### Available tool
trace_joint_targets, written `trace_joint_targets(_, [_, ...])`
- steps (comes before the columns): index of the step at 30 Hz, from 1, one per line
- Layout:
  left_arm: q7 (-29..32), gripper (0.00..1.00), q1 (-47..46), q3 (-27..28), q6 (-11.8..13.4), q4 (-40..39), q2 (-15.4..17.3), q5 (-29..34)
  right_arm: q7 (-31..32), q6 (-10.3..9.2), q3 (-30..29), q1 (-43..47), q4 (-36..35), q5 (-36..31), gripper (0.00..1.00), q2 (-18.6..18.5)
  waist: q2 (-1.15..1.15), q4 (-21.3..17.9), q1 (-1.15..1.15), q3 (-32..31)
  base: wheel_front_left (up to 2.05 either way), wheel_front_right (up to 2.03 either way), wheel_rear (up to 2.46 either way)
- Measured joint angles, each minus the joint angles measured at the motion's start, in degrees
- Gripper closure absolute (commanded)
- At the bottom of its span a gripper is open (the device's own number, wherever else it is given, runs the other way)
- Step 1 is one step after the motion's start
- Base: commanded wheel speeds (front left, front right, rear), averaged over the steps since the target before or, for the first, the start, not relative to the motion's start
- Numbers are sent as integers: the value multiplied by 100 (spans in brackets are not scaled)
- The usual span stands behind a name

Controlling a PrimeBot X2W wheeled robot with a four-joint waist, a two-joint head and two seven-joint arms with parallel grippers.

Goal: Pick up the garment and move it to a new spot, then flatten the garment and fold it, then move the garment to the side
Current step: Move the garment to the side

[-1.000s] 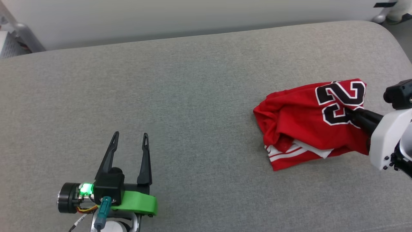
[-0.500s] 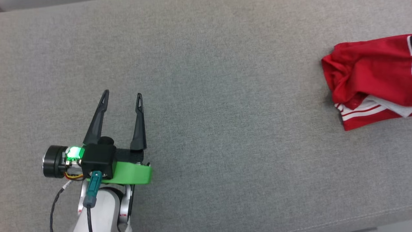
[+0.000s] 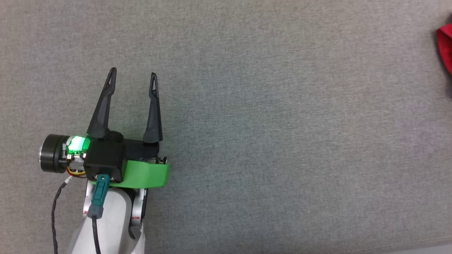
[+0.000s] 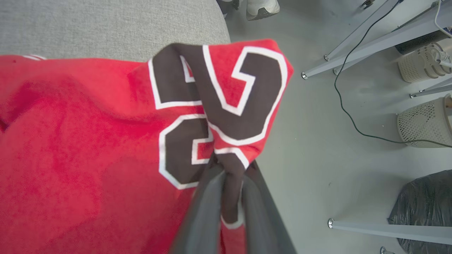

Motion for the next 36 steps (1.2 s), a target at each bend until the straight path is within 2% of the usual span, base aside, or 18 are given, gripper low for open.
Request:
trace_joint_targets(3, [0, 0, -24, -19, 44, -13, 34, -1, -154, 0, -88, -131, 223, -181, 100, 69, 0, 74, 0, 130, 0, 0, 0])
trace_joint_targets(4, [0, 0, -27, -25, 48, -8, 46, -1, -210, 0, -124, -169, 304, -244, 45, 108, 0, 102, 0, 160, 0, 0, 0])
trace_joint_targets(5, [0, 0, -34, -31, 49, 5, 56, -2, -270, 0, -164, -216, 387, -312, 0, 169, 0, 128, 0, 175, 0, 0, 0])
trace_joint_targets(10, [0, 0, -25, -45, 109, 129, 71, -15, -590, 0, -178, -246, 616, -649, 0, 382, 0, 186, 0, 50, 0, 0, 0])
trace_joint_targets(15, [0, 0, 138, -56, 145, 203, 70, -58, -1329, 0, -354, -192, 580, -939, 0, 504, 0, 198, 0, -300, 0, 0, 0])
trace_joint_targets(18, [0, 0, 328, -52, 189, 238, 69, -87, -1885, 0, -508, -56, 367, -1134, 0, 644, 0, 193, -1, -560, 0, 0, 0])
trace_joint_targets(24, [0, 0, 672, 33, 202, 303, 67, -174, -2922, 0, -822, 391, -282, -1499, 0, 1184, 0, 206, -1, -1076, 0, 0, 0])
trace_joint_targets(27, [0, 0, 805, 73, 202, 339, 51, -189, -3275, 0, -932, 681, -660, -1717, 0, 1577, 0, 234, -1, -1321, 0, 0, 0])
trace_joint_targets(36, [0, 0, 1140, 183, 193, 478, -15, -266, -3851, 0, -950, 1634, -1993, -2377, 0, 3173, 0, 391, -1, -1981, 0, 0, 0])
